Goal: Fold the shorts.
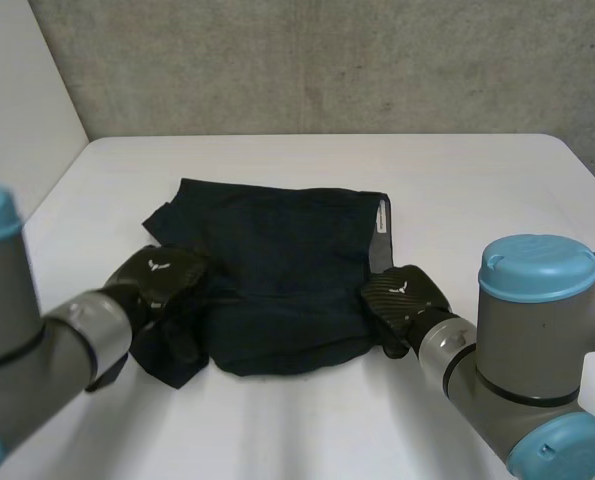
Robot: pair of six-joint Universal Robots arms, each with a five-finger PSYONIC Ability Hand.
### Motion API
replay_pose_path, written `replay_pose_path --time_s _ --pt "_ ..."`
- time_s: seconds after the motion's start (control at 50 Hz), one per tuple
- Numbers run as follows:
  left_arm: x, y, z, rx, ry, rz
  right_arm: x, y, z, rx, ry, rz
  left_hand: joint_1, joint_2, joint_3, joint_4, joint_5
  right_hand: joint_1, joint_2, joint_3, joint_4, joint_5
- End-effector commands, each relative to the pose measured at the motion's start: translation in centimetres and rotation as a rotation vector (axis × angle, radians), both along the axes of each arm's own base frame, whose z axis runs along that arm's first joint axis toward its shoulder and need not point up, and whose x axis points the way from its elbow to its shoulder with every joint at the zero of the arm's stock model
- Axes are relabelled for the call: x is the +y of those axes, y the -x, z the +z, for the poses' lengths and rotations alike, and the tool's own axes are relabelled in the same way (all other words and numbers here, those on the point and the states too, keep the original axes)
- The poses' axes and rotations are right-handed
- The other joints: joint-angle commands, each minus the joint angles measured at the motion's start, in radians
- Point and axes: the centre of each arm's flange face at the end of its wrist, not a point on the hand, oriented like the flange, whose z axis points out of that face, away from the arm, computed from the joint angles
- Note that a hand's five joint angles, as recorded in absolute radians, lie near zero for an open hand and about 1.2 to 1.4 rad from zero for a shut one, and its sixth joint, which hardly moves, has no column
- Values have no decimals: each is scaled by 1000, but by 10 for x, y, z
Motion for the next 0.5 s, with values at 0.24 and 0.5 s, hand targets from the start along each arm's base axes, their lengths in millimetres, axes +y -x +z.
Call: replay_pose_path --time_s 0.24,0.5 --pt "33 -23 -54 53 -118 194 -2 6 0 -15 -11 -23 361 361 362 365 365 421 219 217 206 231" --pt "-16 -18 -66 43 -4 301 3 6 -2 -11 -14 -11 303 302 304 306 306 421 219 217 206 231"
